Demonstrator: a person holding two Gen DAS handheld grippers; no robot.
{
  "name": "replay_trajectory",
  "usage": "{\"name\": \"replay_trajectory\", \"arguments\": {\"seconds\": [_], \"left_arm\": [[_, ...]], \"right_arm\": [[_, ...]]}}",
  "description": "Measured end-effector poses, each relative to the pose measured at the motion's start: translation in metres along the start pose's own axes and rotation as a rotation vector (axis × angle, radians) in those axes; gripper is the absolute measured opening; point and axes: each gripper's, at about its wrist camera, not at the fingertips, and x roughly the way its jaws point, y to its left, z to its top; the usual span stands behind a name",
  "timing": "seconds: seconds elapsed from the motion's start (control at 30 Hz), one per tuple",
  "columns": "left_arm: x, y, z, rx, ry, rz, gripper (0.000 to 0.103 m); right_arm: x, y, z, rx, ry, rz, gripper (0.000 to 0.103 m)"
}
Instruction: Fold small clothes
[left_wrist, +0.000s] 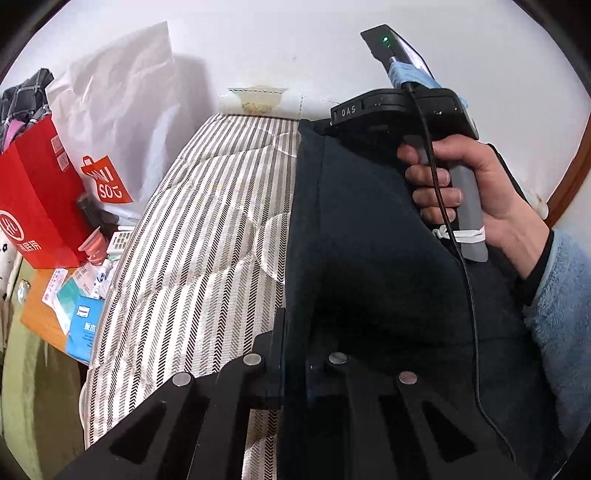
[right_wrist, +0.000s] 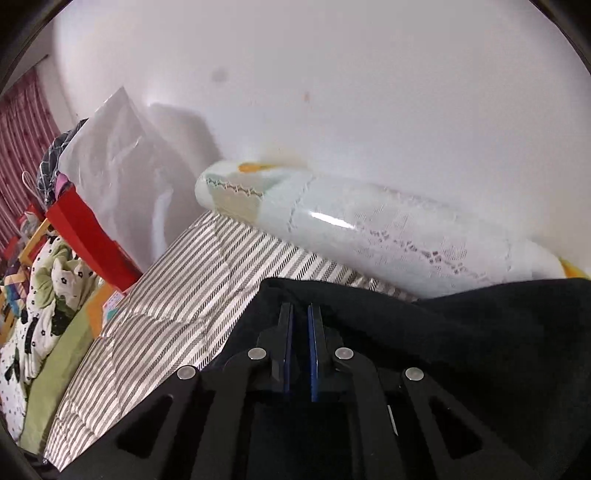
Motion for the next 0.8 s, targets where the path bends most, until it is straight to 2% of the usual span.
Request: {"name": "replay_trajectory", "arguments": {"seconds": [0.13, 0.23, 0.3, 0.37, 0.47, 0.67, 0.8], "left_arm": [[0.0, -0.002, -0.001, 0.009, 0.002, 0.018, 0.011], [-0.002, -0.002, -0.001, -0.005, 0.005, 0.027, 0.015], [-0.006, -0.003, -0.001, -0.005, 0.007, 0.033, 0.016], [-0.014, -0.006, -0.003, -0.001, -0.01, 0.032, 0.017], [-0.025, -0.012, -0.01, 0.02, -0.033, 0.037, 0.02], [-0.044, -0.025, -0.03, 0.068, -0.054, 0.089, 0.02], [-0.05, -0.027, -0.046, 0.07, -0.038, 0.057, 0.022]], "right_arm": [[-0.008, -0.004, 0.002, 0.038, 0.01, 0.003, 0.011], [-0.031, -0.008, -0.002, 0.056, -0.006, -0.004, 0.014], [-0.054, -0.014, -0.01, 0.074, -0.027, -0.019, 0.023], [-0.08, -0.023, -0.021, 0.1, -0.036, -0.024, 0.039], [-0.118, -0.031, -0.042, 0.12, -0.049, -0.053, 0.04], [-0.221, -0.072, -0.112, 0.179, -0.082, -0.233, 0.04], [-0.283, -0.11, -0.166, 0.263, -0.126, -0.406, 0.04]]}}
